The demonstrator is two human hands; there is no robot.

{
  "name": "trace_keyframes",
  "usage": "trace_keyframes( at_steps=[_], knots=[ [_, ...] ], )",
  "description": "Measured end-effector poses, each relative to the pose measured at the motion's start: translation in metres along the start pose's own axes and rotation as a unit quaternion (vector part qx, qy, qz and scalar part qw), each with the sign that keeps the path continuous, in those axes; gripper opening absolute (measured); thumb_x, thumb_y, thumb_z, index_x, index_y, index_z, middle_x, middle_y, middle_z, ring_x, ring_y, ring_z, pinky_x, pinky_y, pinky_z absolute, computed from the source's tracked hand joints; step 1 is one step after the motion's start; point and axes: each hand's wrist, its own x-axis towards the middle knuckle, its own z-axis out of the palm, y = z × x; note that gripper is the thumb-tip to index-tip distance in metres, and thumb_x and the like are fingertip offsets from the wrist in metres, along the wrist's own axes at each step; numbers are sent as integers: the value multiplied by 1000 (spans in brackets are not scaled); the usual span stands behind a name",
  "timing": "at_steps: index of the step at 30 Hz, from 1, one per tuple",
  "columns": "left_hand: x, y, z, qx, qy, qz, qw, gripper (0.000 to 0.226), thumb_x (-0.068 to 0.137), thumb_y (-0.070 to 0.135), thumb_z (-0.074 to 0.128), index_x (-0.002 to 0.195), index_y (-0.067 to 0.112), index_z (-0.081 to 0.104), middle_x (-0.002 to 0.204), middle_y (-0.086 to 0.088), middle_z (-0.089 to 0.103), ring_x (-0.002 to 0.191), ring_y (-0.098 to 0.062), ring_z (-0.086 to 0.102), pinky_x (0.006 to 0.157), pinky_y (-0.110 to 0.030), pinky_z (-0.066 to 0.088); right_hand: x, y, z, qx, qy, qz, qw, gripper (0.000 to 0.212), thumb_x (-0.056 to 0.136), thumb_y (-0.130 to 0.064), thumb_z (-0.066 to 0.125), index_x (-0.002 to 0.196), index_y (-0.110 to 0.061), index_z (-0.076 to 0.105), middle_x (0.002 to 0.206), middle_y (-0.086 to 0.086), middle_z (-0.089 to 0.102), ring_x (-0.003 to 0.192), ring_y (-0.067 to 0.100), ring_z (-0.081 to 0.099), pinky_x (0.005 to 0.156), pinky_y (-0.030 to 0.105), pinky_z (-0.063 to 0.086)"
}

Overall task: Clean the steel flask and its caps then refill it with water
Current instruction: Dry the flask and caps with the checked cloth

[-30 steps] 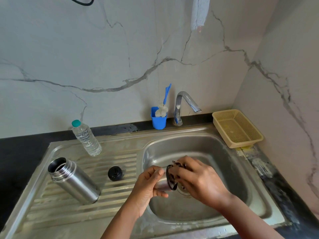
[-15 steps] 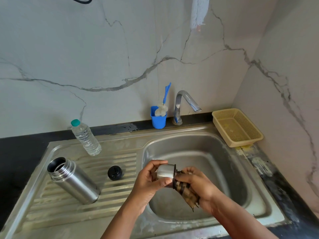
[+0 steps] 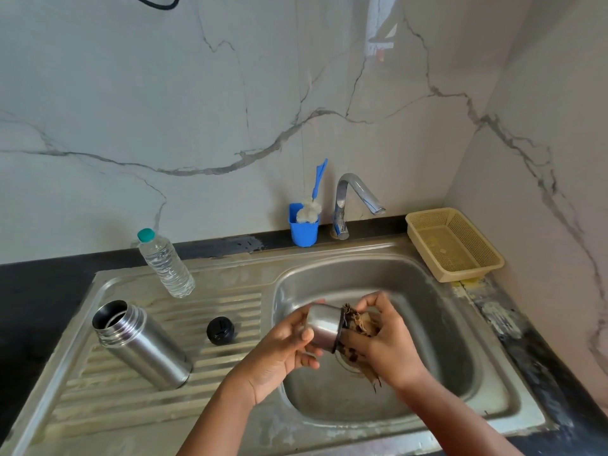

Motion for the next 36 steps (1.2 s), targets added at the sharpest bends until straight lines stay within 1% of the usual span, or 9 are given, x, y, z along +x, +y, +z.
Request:
trace_keyframes(
  at_steps=[6,9,14,17,21,25,28,32,36],
  knots=[
    [3,-2,6,1,35,17,999,82,58,41,93,129,15,59,86,-18,60,54,-15,55,46,-23,48,3,-2,-3,97,-124,153,976,38,71,-3,80,99,-6,54,74,11,66,58,19,61,50,27,48],
    [6,-9,16,9,115,4,993,81,58,48,87,114,-1,55,72,-9,56,45,-11,48,38,-19,36,4,3,-1,-134,-56,8,989,42,74,-10,79,98,-18,46,71,-3,65,51,9,56,47,28,46],
    [7,-15,29,41,164,-61,984,67,78,71,64,103,10,59,72,-7,54,45,-11,46,38,-20,31,8,16,-4,-474,32,-343,810,53,68,-22,76,116,-28,55,91,-12,64,76,14,63,58,27,50],
    [5,-11,24,87,92,-69,990,90,76,85,38,110,6,63,83,-9,62,62,-14,55,52,-25,44,8,10,-3,-363,31,-243,899,37,72,-25,71,108,-32,63,93,-15,65,80,8,63,64,26,53],
    [1,-3,9,95,37,-65,993,101,57,82,71,116,1,61,102,-8,67,85,-16,60,68,-31,53,9,4,-3,-82,-10,0,997,20,76,-4,75,90,-19,73,70,-1,70,60,13,63,60,33,51],
    [2,0,3,121,41,-29,991,95,57,58,89,137,23,51,125,-10,61,96,-21,65,75,-35,55,6,1,-4,80,-87,166,979,24,78,-9,72,92,9,65,67,17,59,49,23,46,44,27,30],
    [1,-3,3,104,59,34,992,71,66,36,87,131,36,58,120,-7,65,92,-28,66,72,-37,56,2,1,-1,121,-137,234,955,20,79,-7,73,90,8,67,73,20,64,53,26,56,44,25,39],
    [-3,-5,10,130,114,38,984,47,67,47,81,105,22,71,100,-19,70,79,-33,71,62,-36,55,-1,8,7,26,-124,182,975,11,77,-5,76,81,-7,67,65,8,65,48,15,58,44,24,45],
    [-2,-11,21,83,137,-51,986,63,80,66,67,99,6,64,76,-18,66,58,-23,60,50,-29,48,5,17,4,-334,-74,-102,934,28,64,-41,67,90,-30,63,80,-14,65,71,7,61,63,26,50]
  ],
)
